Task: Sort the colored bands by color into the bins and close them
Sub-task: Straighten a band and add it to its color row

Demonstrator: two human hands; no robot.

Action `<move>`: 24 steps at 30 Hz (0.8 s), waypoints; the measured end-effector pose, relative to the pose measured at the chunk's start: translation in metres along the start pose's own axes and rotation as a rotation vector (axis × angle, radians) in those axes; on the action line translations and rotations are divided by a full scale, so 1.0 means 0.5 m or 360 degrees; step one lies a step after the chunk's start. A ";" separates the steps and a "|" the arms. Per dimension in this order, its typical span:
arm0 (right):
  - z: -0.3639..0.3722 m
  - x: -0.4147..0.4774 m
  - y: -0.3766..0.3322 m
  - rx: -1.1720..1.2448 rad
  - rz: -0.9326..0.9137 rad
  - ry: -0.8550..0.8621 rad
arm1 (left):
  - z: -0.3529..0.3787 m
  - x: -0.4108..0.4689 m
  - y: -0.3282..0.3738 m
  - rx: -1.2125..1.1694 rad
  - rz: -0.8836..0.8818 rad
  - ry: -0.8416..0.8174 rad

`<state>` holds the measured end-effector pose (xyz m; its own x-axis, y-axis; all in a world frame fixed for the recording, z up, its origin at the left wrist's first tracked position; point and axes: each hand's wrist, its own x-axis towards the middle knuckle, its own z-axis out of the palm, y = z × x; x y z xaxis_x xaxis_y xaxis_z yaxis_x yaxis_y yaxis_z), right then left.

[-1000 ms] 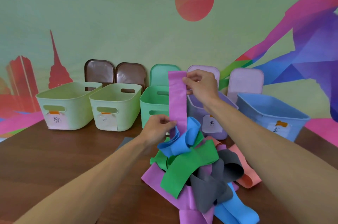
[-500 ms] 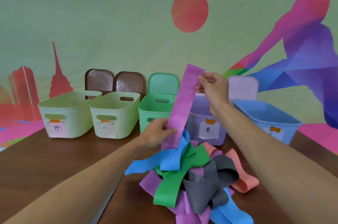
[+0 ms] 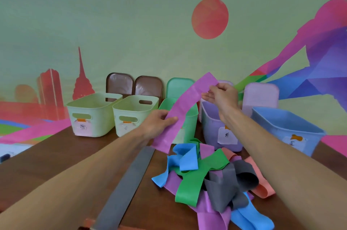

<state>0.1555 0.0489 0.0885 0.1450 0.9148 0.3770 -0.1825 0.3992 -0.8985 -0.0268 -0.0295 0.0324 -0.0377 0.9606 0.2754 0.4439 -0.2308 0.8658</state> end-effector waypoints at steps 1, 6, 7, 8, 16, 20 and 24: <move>0.014 -0.006 0.007 -0.0063 0.0016 -0.0022 | -0.018 -0.012 -0.005 0.0005 -0.0018 0.0012; 0.107 -0.045 0.056 -0.0375 0.0004 -0.0207 | -0.127 -0.071 -0.059 0.0047 -0.0213 0.0167; 0.127 -0.056 0.065 -0.0462 0.0000 -0.0252 | -0.150 -0.086 -0.074 0.0045 -0.0277 0.0147; 0.145 -0.068 0.077 -0.0562 -0.0007 -0.0302 | -0.172 -0.102 -0.092 0.0050 -0.0334 0.0112; 0.280 -0.141 0.196 -0.1129 0.0026 -0.0640 | -0.284 -0.197 -0.198 0.0210 -0.0632 0.0005; 0.330 -0.169 0.269 -0.1365 0.0063 -0.0684 | -0.296 -0.231 -0.242 0.0197 -0.0792 -0.0102; 0.354 -0.170 0.345 -0.1558 0.0170 -0.0600 | -0.294 -0.250 -0.276 0.0067 -0.0881 -0.0125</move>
<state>-0.0606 0.0508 -0.0588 -0.1682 0.9693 0.1796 0.7126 0.2454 -0.6573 -0.2150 -0.1406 -0.0601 -0.2090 0.9457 -0.2489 0.4124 0.3160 0.8544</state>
